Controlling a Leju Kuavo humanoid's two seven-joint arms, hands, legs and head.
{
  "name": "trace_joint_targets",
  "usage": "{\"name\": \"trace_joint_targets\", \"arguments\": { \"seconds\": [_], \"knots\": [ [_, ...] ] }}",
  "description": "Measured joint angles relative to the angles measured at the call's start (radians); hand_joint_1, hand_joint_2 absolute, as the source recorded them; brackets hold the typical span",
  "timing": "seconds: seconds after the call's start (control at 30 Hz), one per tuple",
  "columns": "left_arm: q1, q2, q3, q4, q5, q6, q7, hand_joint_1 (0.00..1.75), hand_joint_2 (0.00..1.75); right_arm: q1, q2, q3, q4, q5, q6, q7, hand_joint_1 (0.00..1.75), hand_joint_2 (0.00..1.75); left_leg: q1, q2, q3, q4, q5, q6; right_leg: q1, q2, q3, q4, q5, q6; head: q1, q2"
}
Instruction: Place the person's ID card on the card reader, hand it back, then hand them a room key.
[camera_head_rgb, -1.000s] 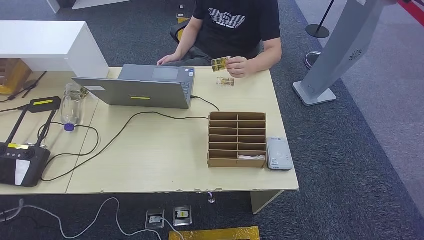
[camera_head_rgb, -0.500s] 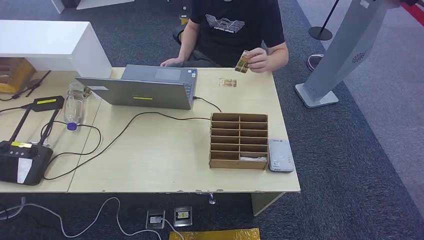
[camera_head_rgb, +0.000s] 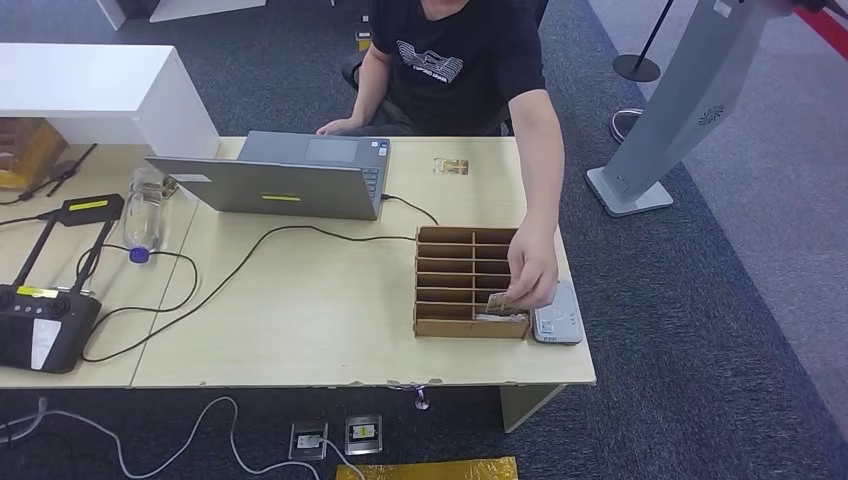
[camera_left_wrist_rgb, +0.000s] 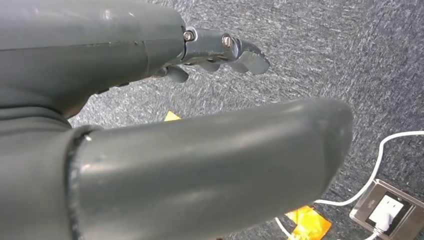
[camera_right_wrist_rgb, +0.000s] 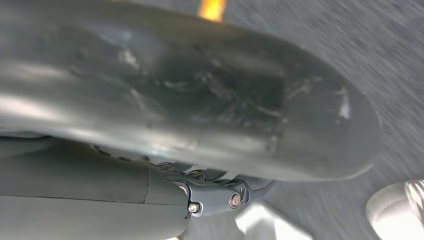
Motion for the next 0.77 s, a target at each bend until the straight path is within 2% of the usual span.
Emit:
{"name": "trace_joint_targets", "arguments": {
  "seconds": [0.1, 0.2, 0.33, 0.6, 0.77],
  "knots": [
    [0.000, 0.012, 0.005, 0.000, 0.013, -0.020, 0.007, 0.00, 0.00, 0.002, 0.060, -0.042, 0.004, -0.007, 0.038, -0.014, 0.00, 0.00, 0.000, 0.000, 0.000, 0.000, 0.000, -0.001, 0.000, 0.000, 0.000, 0.000, 0.000, 0.000, 0.000, 0.000],
    [0.000, 0.026, 0.016, 0.000, 0.039, -0.017, 0.010, 0.00, 0.00, 0.003, 0.093, -0.071, 0.006, -0.002, 0.080, -0.072, 0.00, 0.00, -0.001, 0.000, 0.000, 0.000, 0.000, -0.001, -0.001, 0.000, 0.000, 0.000, 0.000, 0.000, 0.000, 0.000],
    [0.000, 0.041, 0.030, 0.000, 0.056, -0.004, 0.010, 0.00, 0.00, 0.003, 0.099, -0.092, 0.007, 0.012, 0.121, -0.143, 0.00, 0.00, -0.002, 0.000, 0.000, 0.000, 0.000, -0.001, -0.002, 0.000, 0.000, 0.000, 0.000, 0.000, 0.000, 0.000],
    [-0.001, 0.049, 0.043, 0.000, 0.053, 0.034, 0.010, 0.00, 0.00, 0.003, 0.100, -0.111, 0.007, 0.049, 0.143, -0.192, 0.00, 0.00, -0.003, 0.001, 0.000, 0.000, 0.000, -0.001, -0.003, 0.000, 0.000, 0.000, 0.000, 0.000, 0.000, 0.000],
    [-0.001, 0.036, 0.043, 0.000, 0.034, 0.072, 0.026, 0.00, 0.00, 0.003, 0.103, -0.111, 0.007, 0.079, 0.131, -0.179, 0.00, 0.00, -0.003, 0.001, 0.001, 0.000, 0.000, -0.001, -0.003, 0.000, 0.000, 0.000, 0.000, 0.000, 0.000, 0.000]
  ]
}}
